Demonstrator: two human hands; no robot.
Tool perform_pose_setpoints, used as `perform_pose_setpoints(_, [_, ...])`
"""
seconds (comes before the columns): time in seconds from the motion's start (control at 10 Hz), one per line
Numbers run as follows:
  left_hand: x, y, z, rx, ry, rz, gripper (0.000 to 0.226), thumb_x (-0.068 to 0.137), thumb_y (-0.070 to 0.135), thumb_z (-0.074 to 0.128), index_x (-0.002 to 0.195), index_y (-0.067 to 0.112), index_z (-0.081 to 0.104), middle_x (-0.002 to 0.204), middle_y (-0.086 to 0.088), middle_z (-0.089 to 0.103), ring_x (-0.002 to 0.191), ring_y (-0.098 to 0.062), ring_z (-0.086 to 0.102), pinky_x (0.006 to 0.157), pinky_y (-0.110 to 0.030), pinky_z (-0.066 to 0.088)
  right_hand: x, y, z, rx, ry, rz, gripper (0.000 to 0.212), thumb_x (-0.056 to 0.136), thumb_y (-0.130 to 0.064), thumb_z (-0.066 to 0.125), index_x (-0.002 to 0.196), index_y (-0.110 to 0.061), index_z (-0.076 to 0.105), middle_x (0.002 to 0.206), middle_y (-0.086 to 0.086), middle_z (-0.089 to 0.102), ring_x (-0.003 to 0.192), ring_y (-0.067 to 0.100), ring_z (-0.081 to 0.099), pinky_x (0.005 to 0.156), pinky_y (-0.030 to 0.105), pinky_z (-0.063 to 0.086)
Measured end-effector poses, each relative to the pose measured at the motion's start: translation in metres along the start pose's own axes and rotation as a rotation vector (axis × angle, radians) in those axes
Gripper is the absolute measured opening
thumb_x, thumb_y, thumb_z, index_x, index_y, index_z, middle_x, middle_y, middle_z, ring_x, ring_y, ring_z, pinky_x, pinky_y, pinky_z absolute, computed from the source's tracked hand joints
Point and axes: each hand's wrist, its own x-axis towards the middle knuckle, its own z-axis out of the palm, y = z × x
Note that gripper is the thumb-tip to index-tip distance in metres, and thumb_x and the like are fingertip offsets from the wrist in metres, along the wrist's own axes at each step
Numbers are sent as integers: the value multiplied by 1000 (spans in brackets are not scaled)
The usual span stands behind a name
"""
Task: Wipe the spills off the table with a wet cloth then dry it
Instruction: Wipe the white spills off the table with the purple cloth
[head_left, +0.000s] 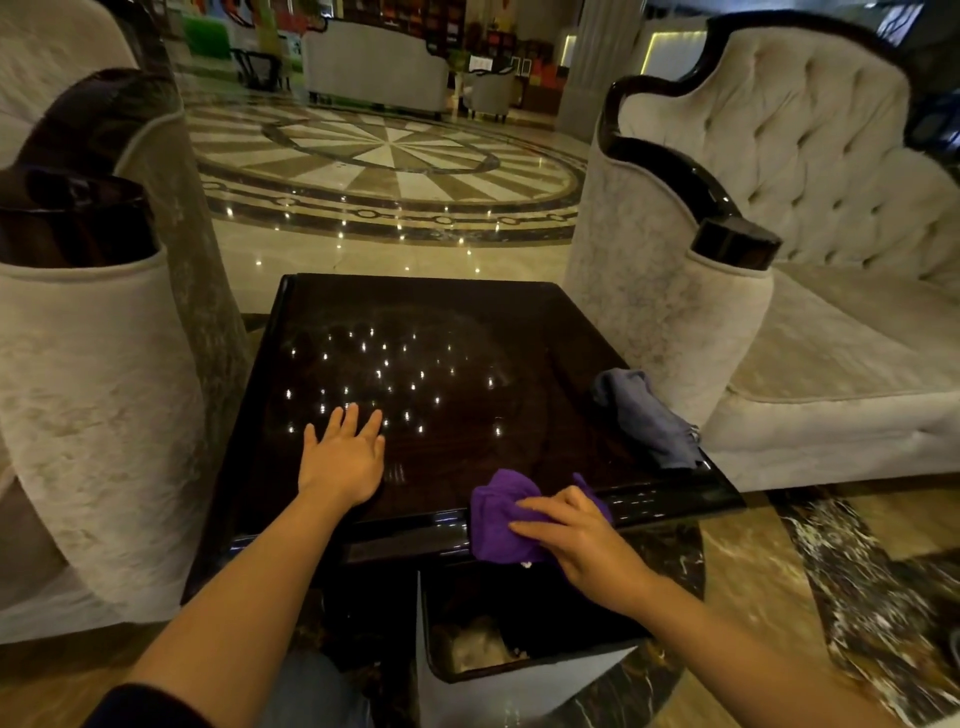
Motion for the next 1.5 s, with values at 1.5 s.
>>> perform_pose_setpoints(1.5, [8,0,0,12,-30,-15,51,99,37,16,148,25,7,158,-7,3,146,-25,-1,116,-50,6,0,8,-19,-140,39,36,54,69,-13,75,120,-21,58,121,14,60,108,24,49,86,41,53])
